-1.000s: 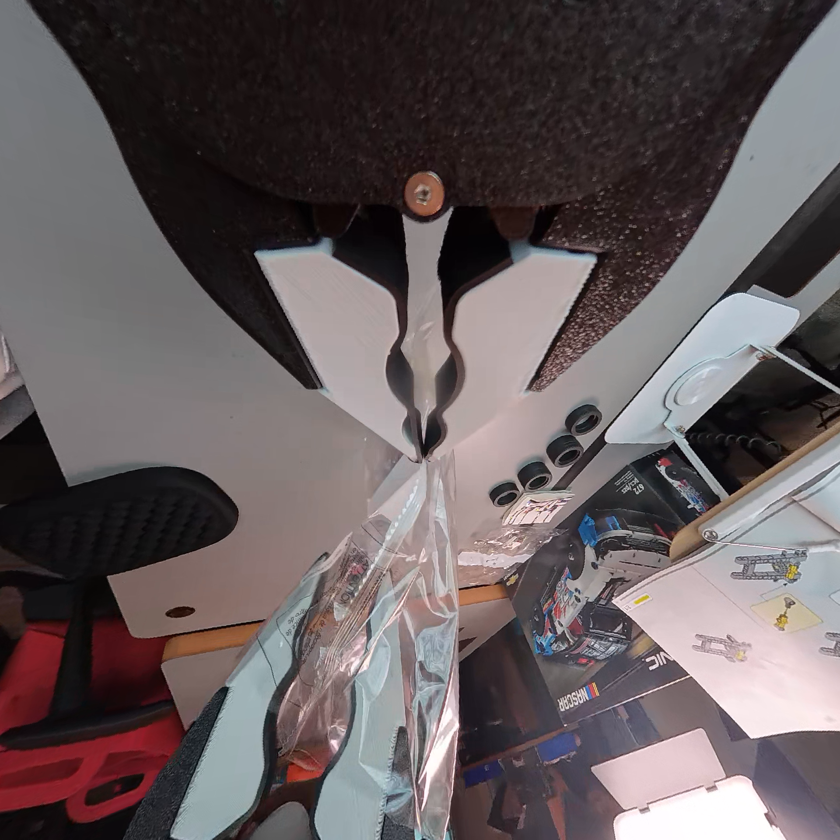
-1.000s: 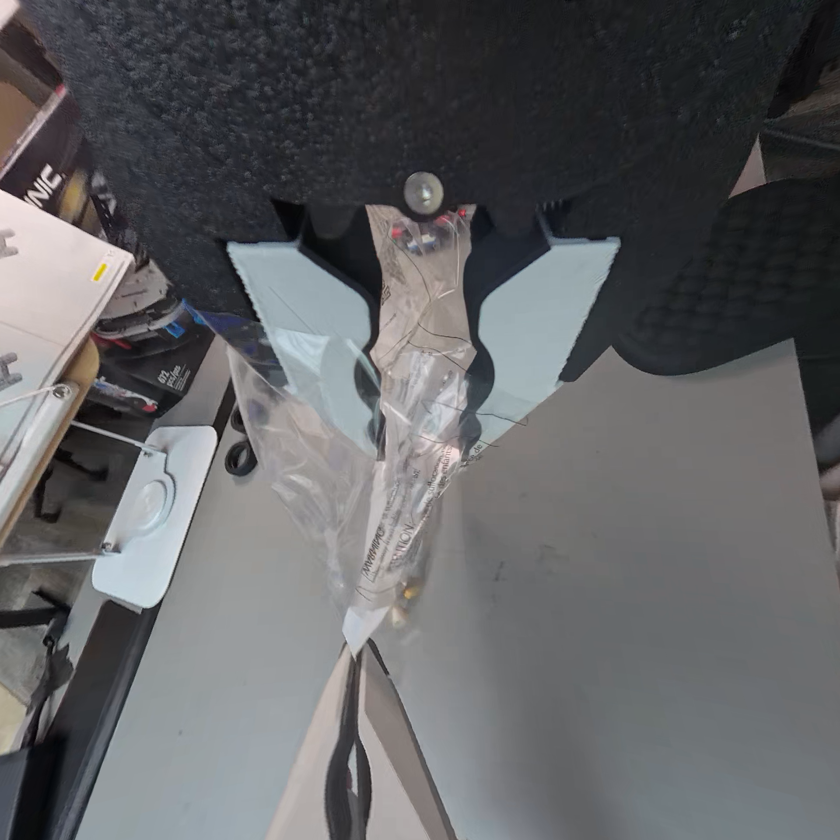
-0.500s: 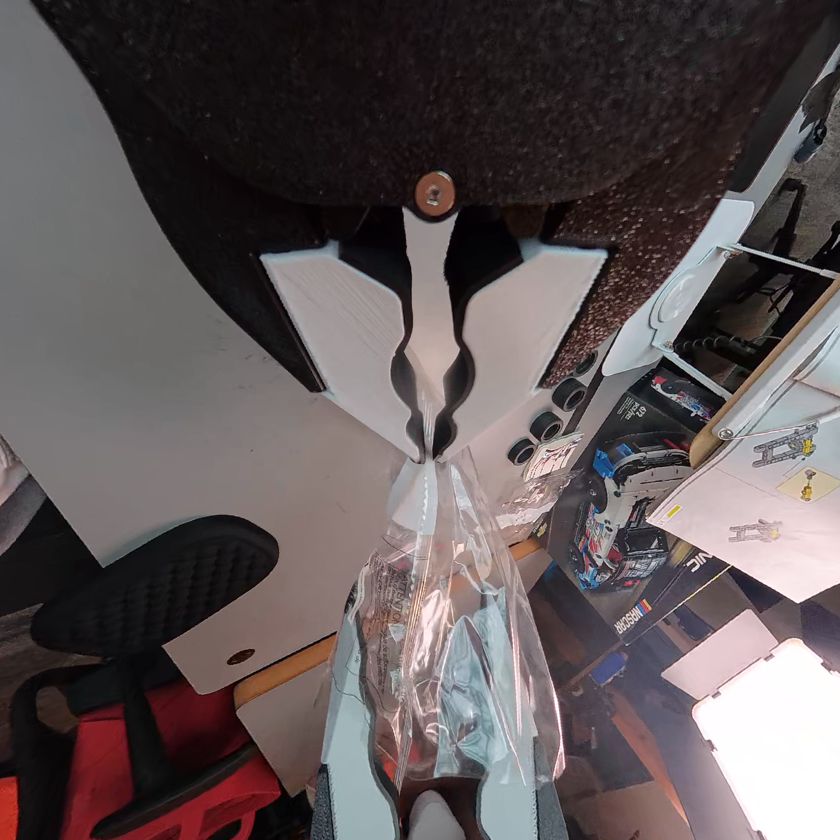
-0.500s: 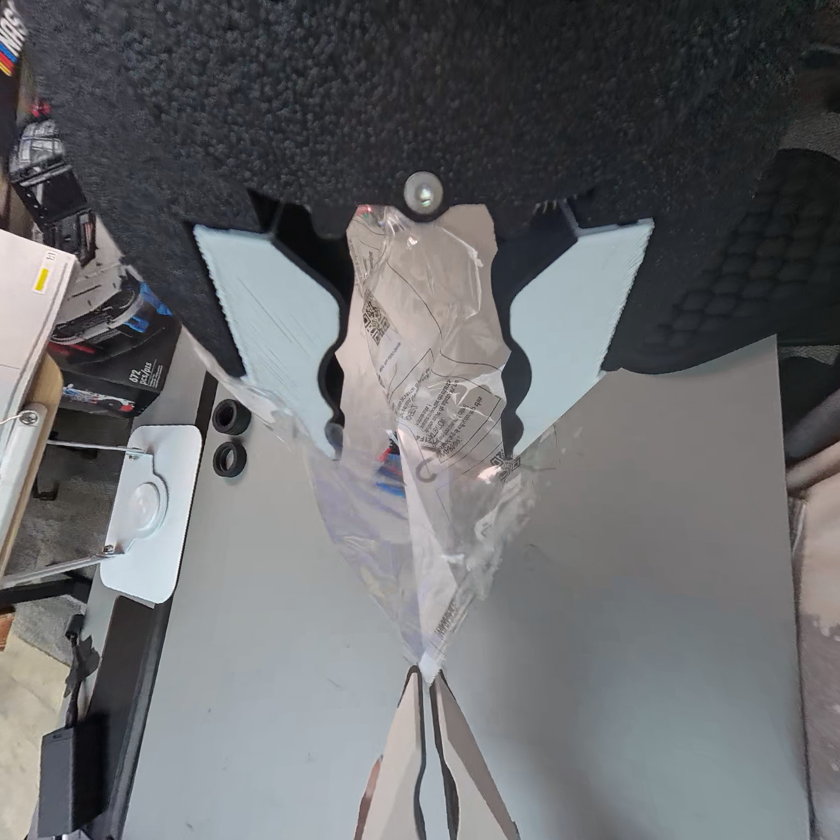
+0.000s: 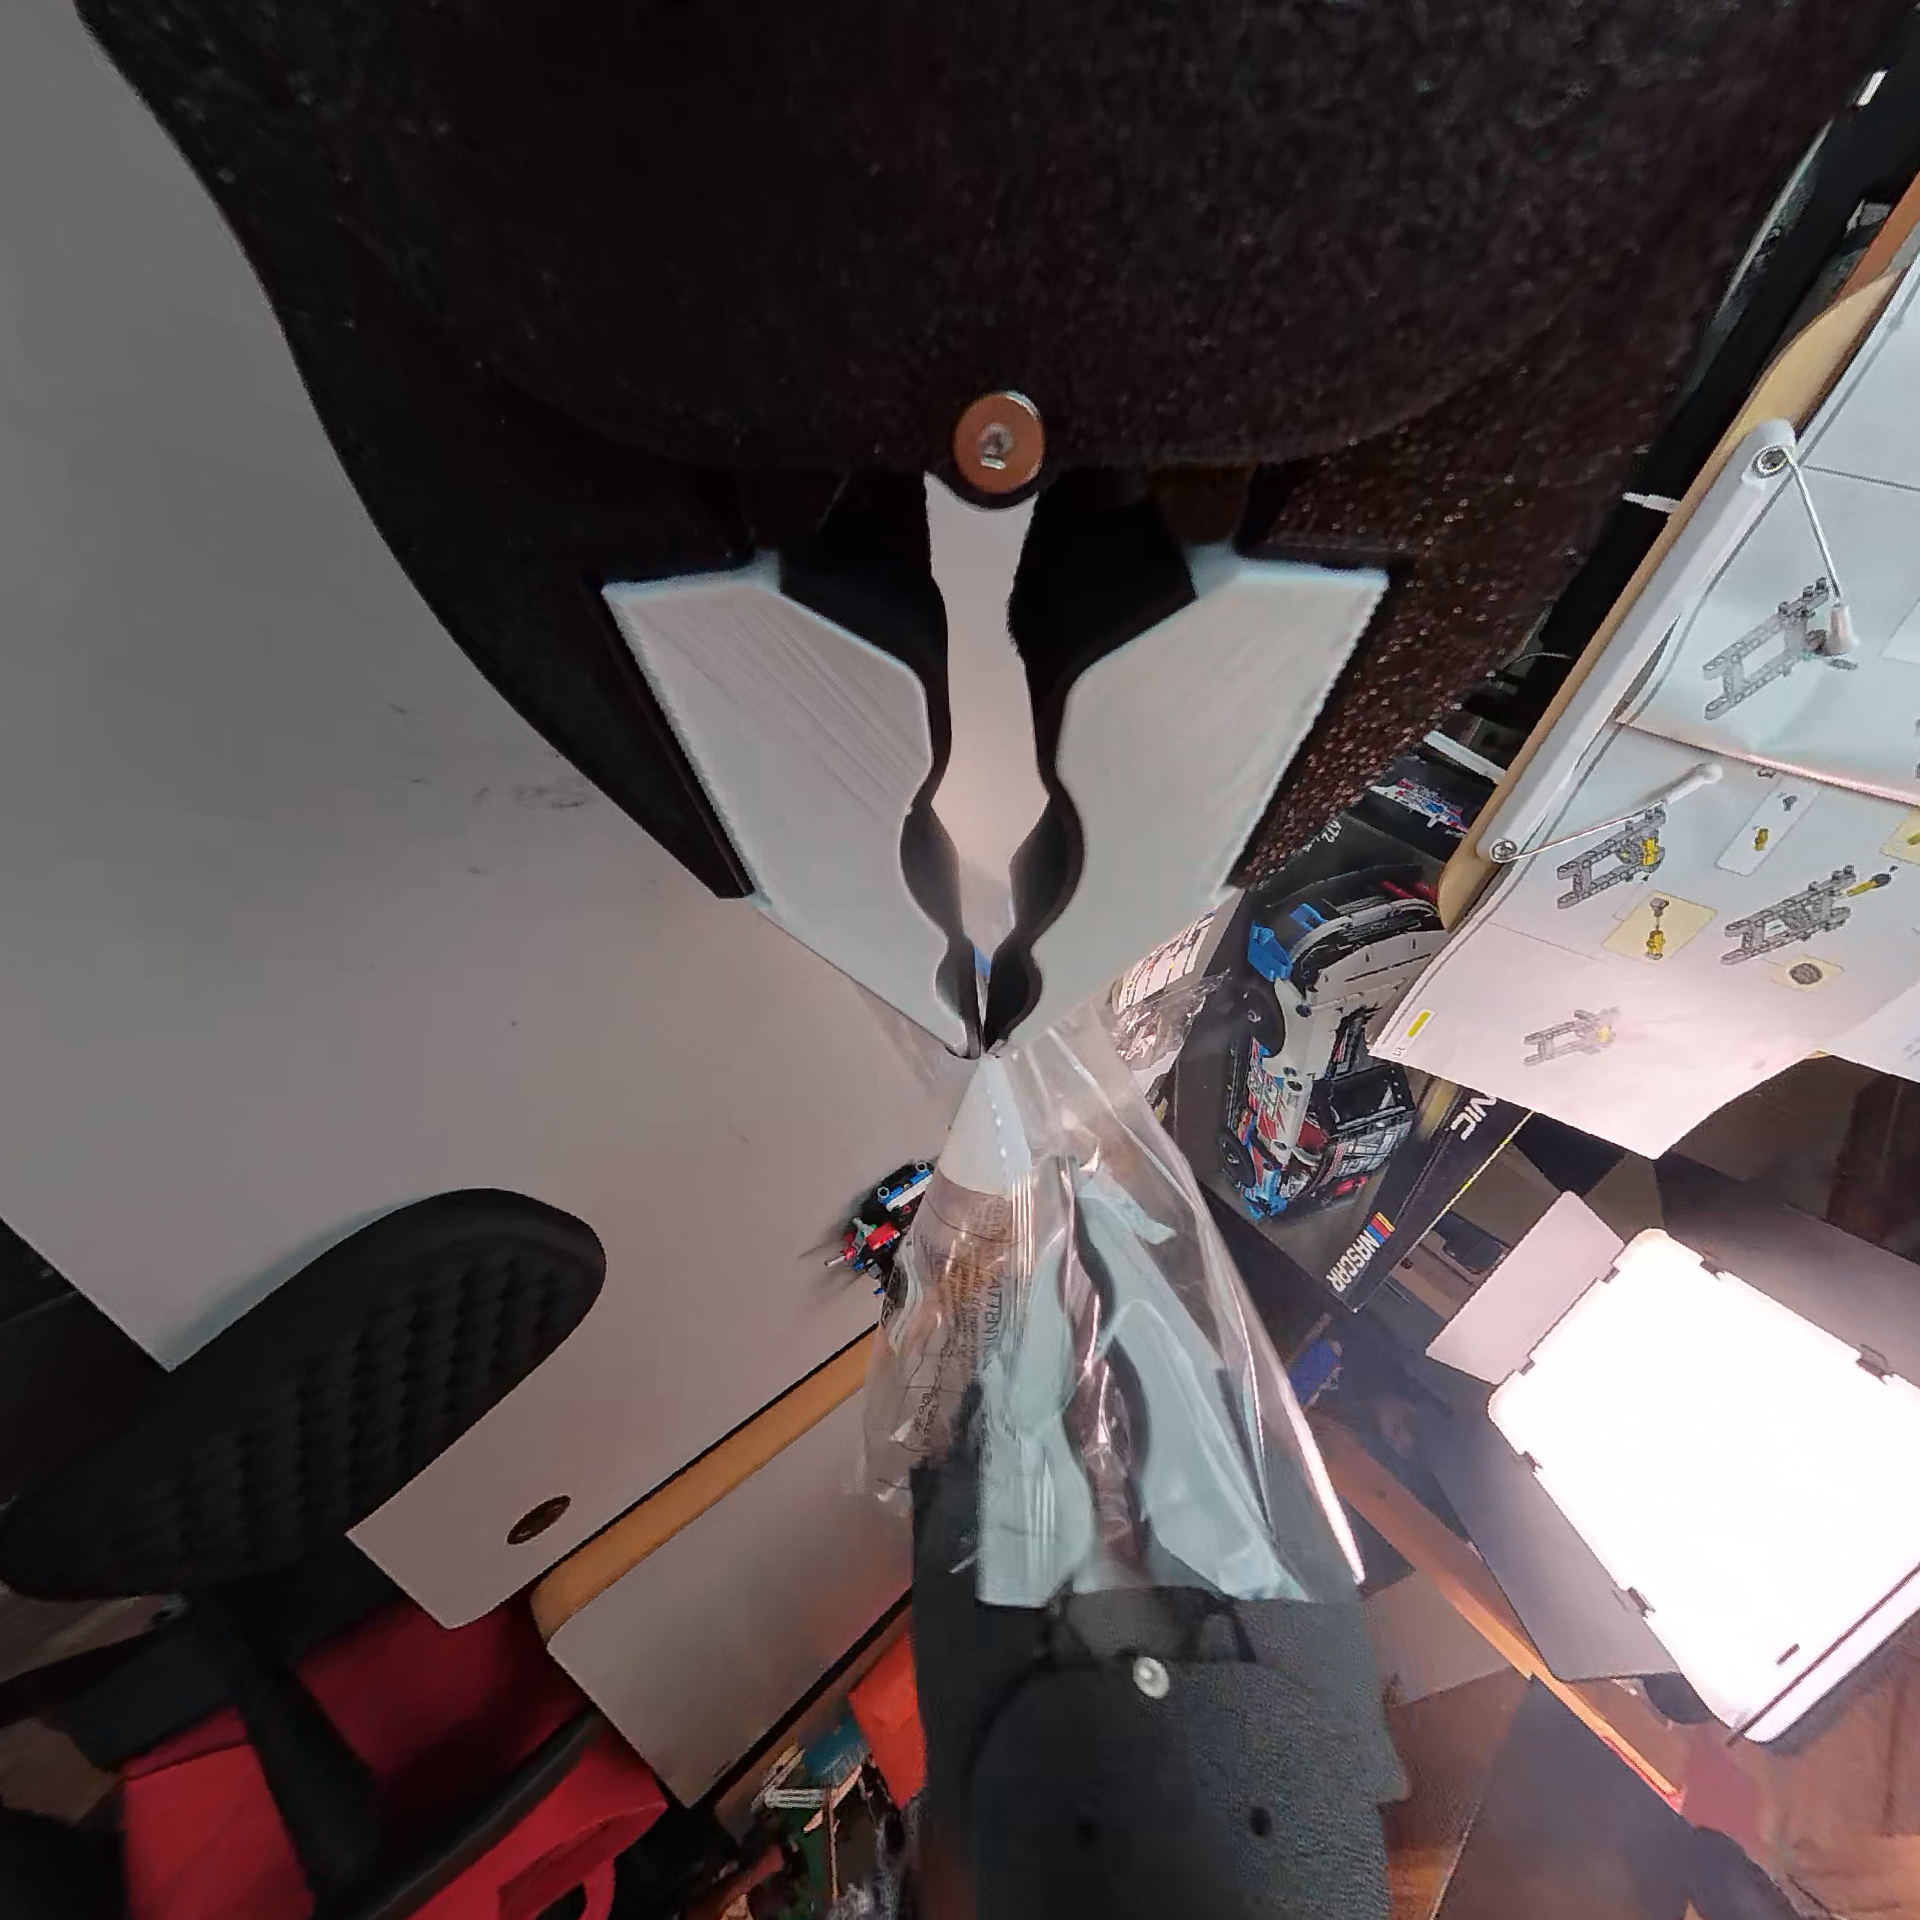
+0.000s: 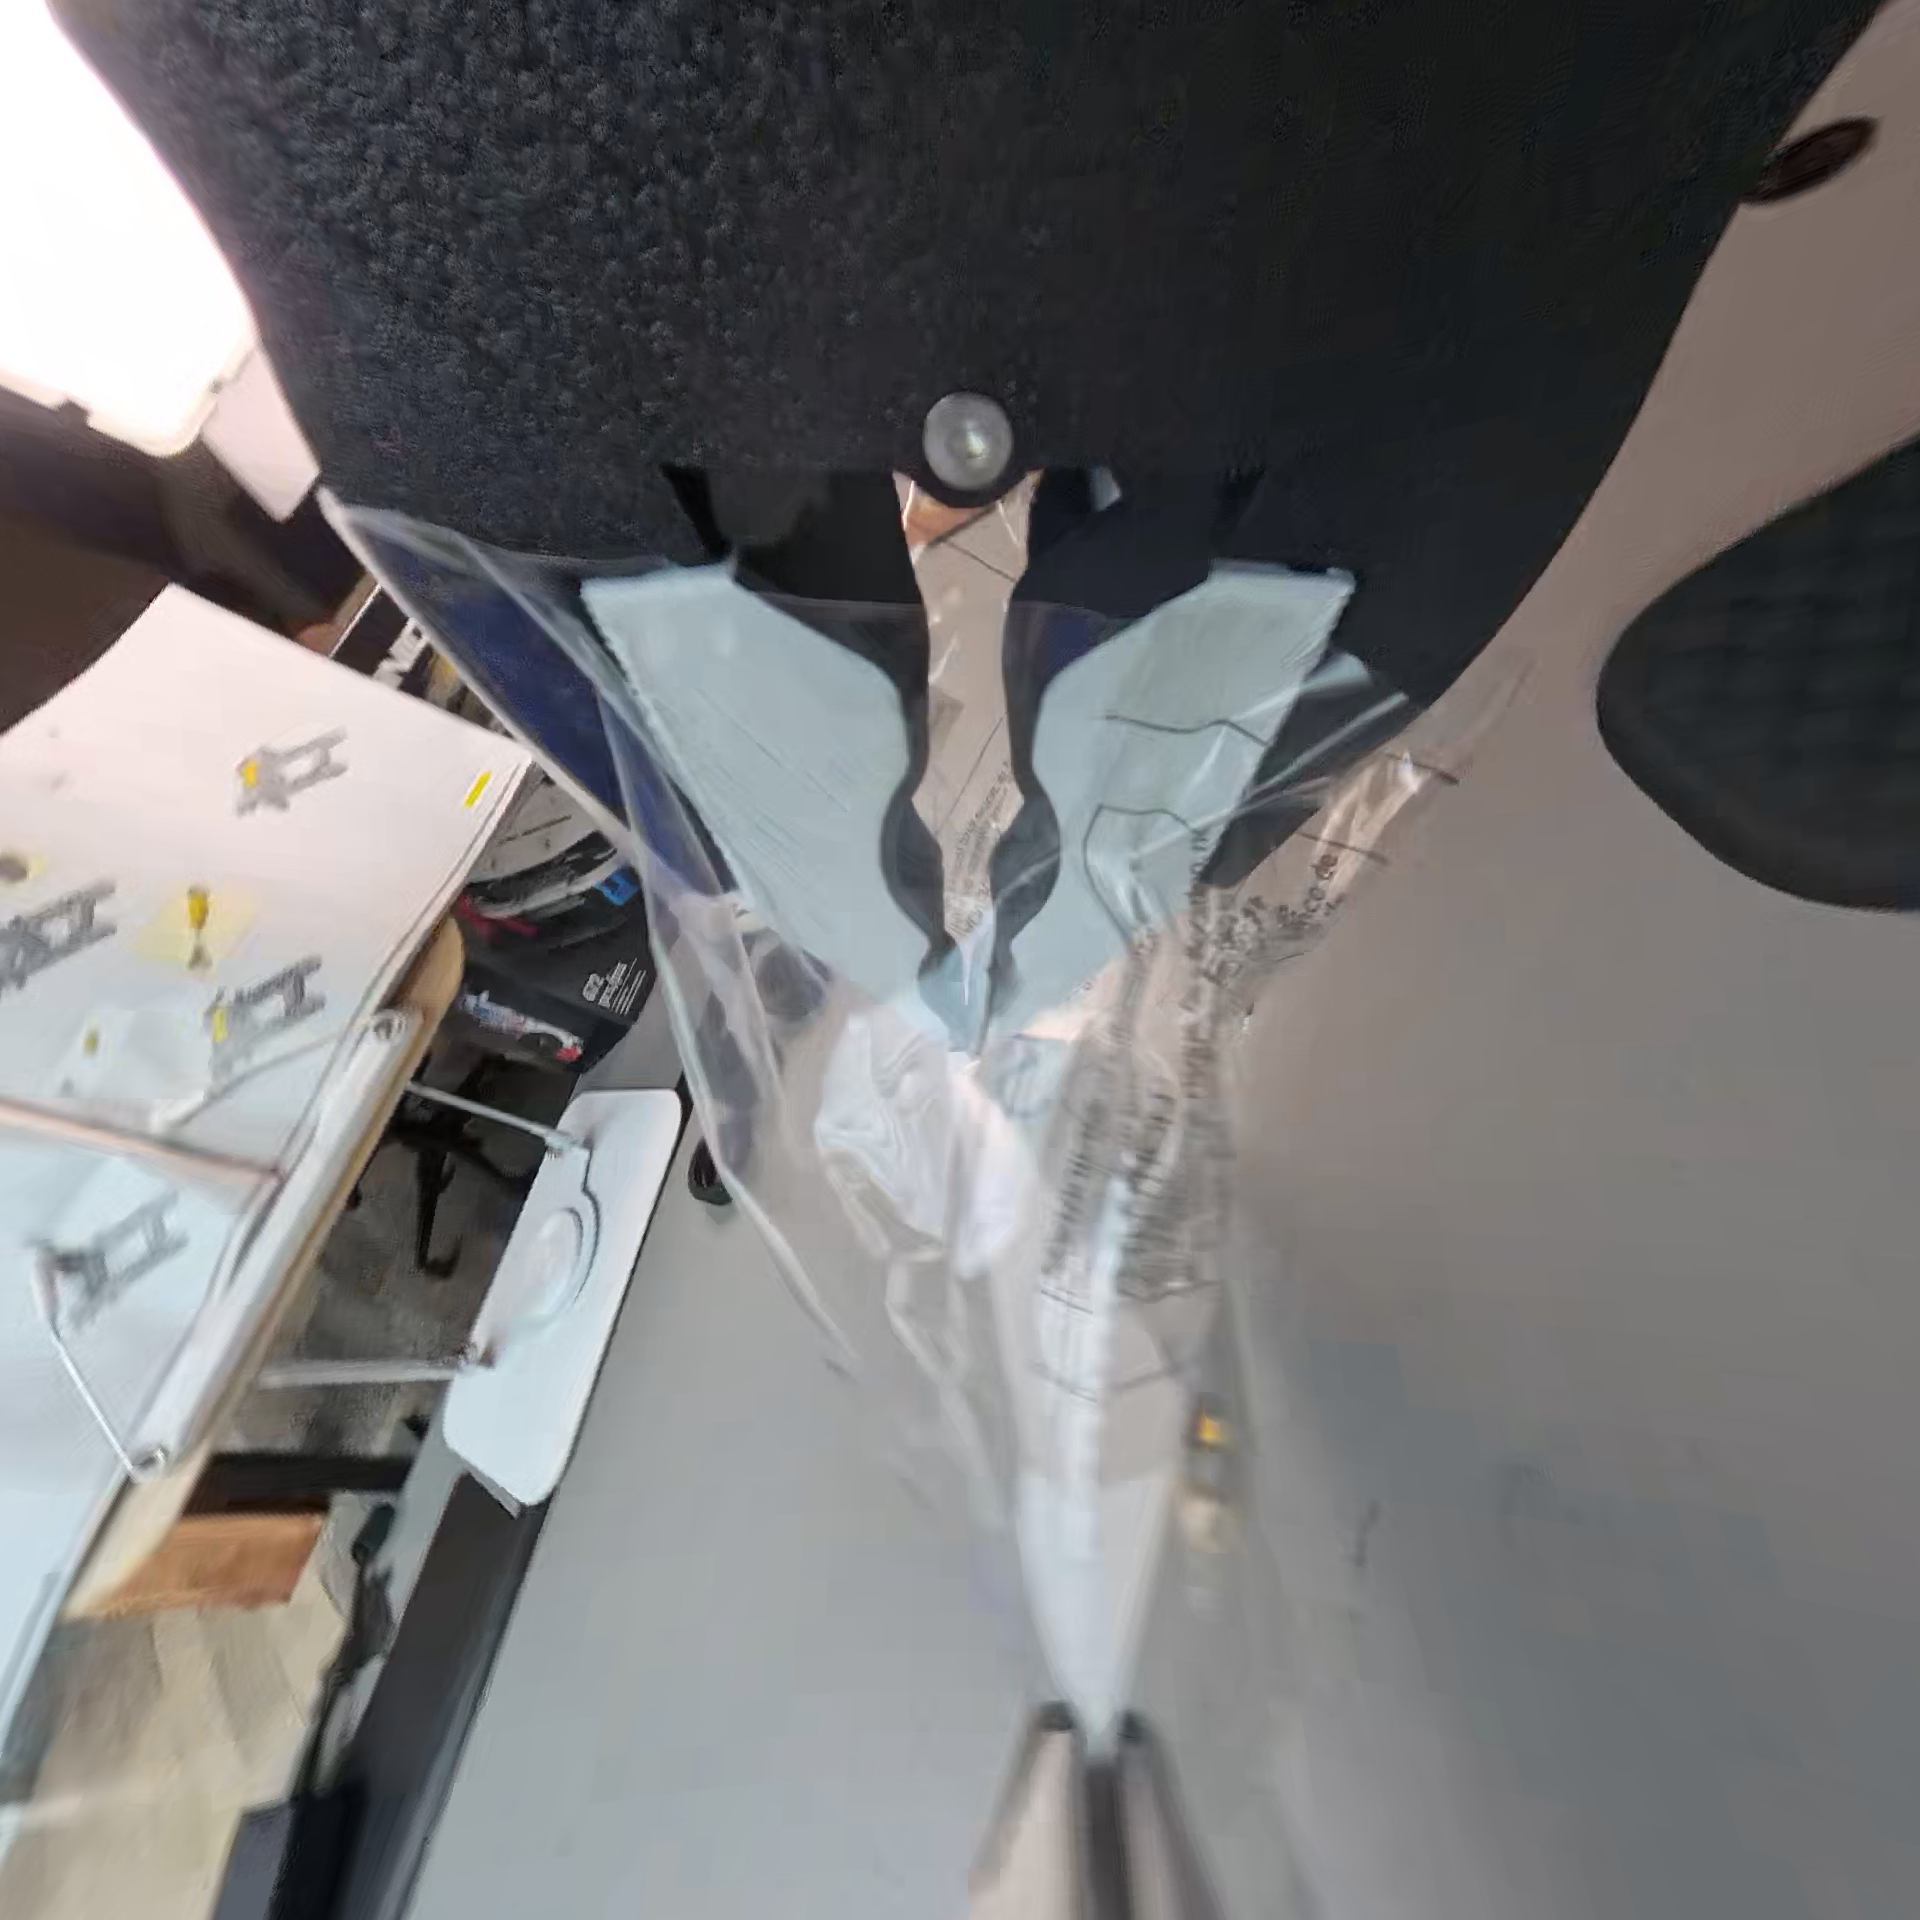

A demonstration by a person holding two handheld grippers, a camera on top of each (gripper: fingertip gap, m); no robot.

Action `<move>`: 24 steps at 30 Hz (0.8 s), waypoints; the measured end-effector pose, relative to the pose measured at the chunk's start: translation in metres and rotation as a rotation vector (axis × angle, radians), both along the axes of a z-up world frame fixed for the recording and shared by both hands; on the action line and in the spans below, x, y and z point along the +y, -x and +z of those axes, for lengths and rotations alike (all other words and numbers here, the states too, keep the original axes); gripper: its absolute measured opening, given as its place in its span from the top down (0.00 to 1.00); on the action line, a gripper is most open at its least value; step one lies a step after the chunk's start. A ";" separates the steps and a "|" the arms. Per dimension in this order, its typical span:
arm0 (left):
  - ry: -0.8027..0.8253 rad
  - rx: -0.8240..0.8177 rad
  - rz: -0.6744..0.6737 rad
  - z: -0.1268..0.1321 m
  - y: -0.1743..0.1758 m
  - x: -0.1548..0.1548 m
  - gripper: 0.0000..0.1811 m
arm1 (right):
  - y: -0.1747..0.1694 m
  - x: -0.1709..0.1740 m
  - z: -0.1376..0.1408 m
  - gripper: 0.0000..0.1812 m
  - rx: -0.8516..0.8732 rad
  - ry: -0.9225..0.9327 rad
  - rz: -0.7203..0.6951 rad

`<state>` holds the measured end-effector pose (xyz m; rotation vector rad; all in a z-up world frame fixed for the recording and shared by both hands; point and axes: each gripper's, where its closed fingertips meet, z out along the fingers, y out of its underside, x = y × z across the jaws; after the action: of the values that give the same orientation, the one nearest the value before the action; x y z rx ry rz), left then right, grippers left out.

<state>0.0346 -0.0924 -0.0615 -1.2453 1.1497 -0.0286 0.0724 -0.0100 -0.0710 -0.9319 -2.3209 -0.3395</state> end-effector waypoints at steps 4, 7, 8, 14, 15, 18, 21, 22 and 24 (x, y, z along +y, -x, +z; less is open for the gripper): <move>-0.034 -0.016 0.035 0.003 0.014 0.003 1.00 | -0.006 -0.048 -0.038 0.98 -0.107 0.223 0.223; -0.056 0.044 0.059 -0.008 0.021 0.004 0.98 | -0.016 -0.072 -0.041 0.80 -0.136 0.429 0.205; -0.054 0.060 0.048 -0.013 0.020 0.003 0.98 | -0.018 -0.078 -0.041 0.75 -0.138 0.484 0.194; 0.249 0.030 -0.102 -0.044 0.006 -0.015 0.88 | -0.021 -0.072 -0.034 0.76 -0.092 0.573 0.047; 0.398 -0.008 -0.155 -0.055 0.005 -0.023 0.80 | -0.022 -0.070 -0.034 0.82 -0.090 0.556 0.040; 0.691 -0.030 -0.119 -0.092 0.013 -0.019 0.70 | -0.021 -0.063 -0.035 1.00 -0.076 0.474 0.051; 0.734 0.082 -0.124 -0.117 0.007 -0.019 0.92 | -0.010 -0.054 -0.035 1.00 -0.021 0.377 0.040; 0.677 0.106 -0.098 -0.115 0.006 -0.014 0.95 | -0.004 -0.047 -0.031 1.00 0.020 0.327 0.034; 0.474 0.145 0.011 -0.098 0.013 0.006 0.98 | 0.000 -0.038 -0.024 1.00 0.059 0.253 0.023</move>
<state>0.0212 -0.0862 -0.1598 -1.6931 1.3063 -0.2154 0.0720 -0.0479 -0.0951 -1.0185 -2.3541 -0.0069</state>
